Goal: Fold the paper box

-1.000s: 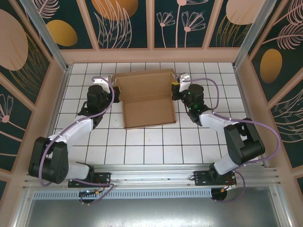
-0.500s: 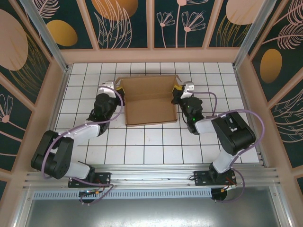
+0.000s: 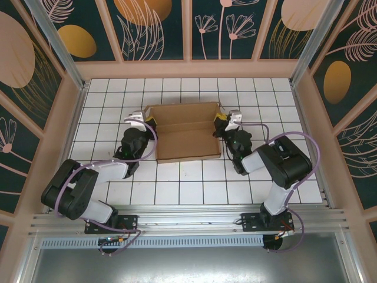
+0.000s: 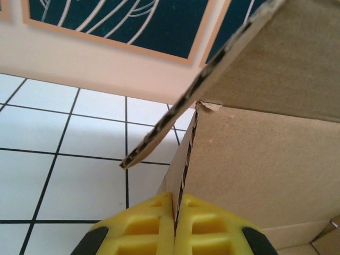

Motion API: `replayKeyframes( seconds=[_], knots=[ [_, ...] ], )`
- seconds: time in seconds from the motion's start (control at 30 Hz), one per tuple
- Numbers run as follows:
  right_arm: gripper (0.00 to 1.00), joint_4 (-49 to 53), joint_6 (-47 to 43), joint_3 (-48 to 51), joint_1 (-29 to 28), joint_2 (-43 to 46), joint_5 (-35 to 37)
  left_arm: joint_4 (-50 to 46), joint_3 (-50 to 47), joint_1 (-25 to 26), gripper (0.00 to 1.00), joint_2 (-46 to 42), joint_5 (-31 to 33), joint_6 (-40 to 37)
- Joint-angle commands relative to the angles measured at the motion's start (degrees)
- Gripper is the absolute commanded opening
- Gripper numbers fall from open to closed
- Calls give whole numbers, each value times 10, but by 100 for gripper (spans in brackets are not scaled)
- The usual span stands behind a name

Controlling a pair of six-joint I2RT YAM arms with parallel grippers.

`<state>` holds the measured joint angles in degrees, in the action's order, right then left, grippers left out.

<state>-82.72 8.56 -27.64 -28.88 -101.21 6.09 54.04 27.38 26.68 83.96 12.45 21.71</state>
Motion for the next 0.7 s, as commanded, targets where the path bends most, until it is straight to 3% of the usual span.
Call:
replayKeyframes(
  seconds=[0.0, 0.3, 0.67],
  knots=[
    [0, -76, -25, 5, -34, -13, 44, 44, -13, 11, 0, 10, 18, 38],
    [0, -118, -70, 19, -78, -35, 134, 42, -25, 41, 4, 10, 38, 43],
    [7, -143, -76, 38, -117, -52, 161, 36, -54, 52, 10, 3, 49, 66]
  ],
)
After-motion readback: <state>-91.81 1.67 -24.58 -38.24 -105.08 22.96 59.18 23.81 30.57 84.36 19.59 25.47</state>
